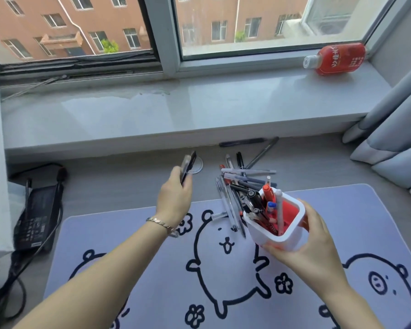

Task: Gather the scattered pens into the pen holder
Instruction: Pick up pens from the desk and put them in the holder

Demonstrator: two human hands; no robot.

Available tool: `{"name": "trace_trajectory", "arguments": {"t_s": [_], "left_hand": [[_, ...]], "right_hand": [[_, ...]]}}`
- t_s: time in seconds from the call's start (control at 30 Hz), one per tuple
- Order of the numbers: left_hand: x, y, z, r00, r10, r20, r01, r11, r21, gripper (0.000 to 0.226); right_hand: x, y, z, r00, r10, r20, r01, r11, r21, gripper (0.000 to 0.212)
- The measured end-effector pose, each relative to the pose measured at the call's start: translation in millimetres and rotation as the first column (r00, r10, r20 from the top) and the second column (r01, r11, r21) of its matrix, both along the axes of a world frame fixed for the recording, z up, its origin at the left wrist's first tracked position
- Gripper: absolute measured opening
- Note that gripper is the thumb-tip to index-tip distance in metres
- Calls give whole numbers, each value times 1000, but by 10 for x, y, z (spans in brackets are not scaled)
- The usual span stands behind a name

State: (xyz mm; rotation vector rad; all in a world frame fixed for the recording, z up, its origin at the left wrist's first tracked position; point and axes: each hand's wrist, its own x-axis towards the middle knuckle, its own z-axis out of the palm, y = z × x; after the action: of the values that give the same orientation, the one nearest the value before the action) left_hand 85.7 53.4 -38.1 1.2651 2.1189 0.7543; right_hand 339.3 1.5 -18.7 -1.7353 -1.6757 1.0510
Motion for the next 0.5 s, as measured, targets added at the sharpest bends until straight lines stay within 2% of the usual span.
{"name": "trace_trajectory", "arguments": {"t_s": [0.07, 0.1, 0.17, 0.2, 0.23, 0.3, 0.4, 0.5], "left_hand": [[95, -132, 374, 954, 13, 300, -92, 963, 253, 25], [164, -209, 573, 886, -28, 462, -154, 924, 351, 24], [320, -386, 890, 642, -154, 751, -273, 870, 411, 16], [408, -482, 983, 528, -212, 822, -299, 860, 414, 10], [502, -581, 1036, 465, -252, 849, -296, 859, 417, 8], [698, -755, 1036, 478, -266, 837, -233, 881, 412, 12], [874, -958, 922, 612, -266, 745, -118, 901, 418, 23], [884, -1082, 819, 771, -362, 525, -5, 820, 573, 55]], "right_hand": [[-58, -68, 19, 1000, 13, 1, -13, 1000, -14, 96], [-103, -108, 29, 1000, 26, -2, -26, 999, -24, 95], [-198, -197, 36, 997, 71, 6, -71, 997, -39, 97], [-248, -243, 38, 995, 99, 13, -98, 994, -38, 99], [-297, -290, 45, 992, 127, 14, -127, 991, -32, 100], [-390, -378, 62, 986, 166, -15, -166, 986, -17, 97], [-462, -488, 79, 982, 177, -62, -176, 984, 23, 86], [-430, -564, 84, 985, 137, -101, -137, 991, 12, 84]]}}
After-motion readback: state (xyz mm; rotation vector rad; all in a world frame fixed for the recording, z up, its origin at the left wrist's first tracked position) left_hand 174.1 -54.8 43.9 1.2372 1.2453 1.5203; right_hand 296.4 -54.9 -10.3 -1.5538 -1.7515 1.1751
